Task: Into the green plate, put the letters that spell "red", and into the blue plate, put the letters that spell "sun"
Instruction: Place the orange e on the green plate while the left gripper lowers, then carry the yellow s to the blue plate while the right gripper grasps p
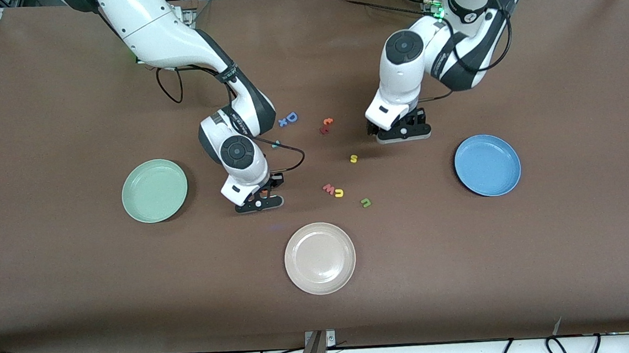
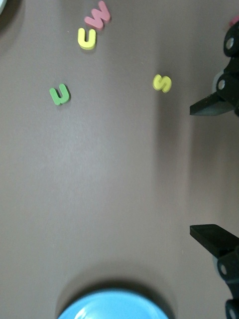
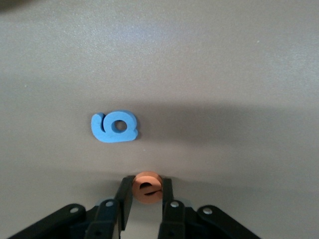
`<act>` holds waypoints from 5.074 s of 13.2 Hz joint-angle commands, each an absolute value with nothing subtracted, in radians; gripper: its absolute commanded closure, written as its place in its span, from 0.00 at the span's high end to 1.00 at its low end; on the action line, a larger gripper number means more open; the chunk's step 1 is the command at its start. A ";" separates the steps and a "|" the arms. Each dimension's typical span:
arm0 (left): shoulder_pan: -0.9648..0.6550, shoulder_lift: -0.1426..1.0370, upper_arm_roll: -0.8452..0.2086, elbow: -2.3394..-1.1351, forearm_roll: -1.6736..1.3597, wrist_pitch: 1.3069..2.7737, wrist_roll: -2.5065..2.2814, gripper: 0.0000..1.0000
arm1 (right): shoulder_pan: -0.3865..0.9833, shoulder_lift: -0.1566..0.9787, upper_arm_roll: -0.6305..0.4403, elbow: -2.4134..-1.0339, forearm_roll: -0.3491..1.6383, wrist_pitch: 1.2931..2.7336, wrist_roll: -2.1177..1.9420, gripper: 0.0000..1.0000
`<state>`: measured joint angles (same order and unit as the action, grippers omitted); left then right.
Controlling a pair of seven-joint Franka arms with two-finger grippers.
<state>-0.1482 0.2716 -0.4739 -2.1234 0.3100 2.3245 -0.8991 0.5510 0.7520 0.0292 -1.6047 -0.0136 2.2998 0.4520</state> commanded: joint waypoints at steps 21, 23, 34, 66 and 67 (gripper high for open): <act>-0.291 0.658 -0.463 -1.873 0.558 2.327 -1.221 0.83 | 0.483 0.603 -0.337 -1.789 -0.023 2.042 0.123 0.76; -0.307 0.670 -0.462 -1.870 0.560 2.329 -1.224 0.81 | 0.482 0.598 -0.336 -1.781 -0.020 2.036 0.123 0.89; -0.305 0.703 -0.459 -1.829 0.632 2.329 -1.224 0.72 | 0.521 0.534 -0.318 -1.727 -0.012 1.994 0.187 0.88; 0.033 0.611 -0.593 -1.842 0.563 2.215 -0.722 0.21 | 0.657 0.575 -0.068 -1.837 0.058 2.273 1.212 0.79; 0.093 0.600 -0.624 -1.842 0.561 2.200 -0.653 0.21 | 0.657 0.575 -0.055 -1.860 0.060 2.313 1.229 0.77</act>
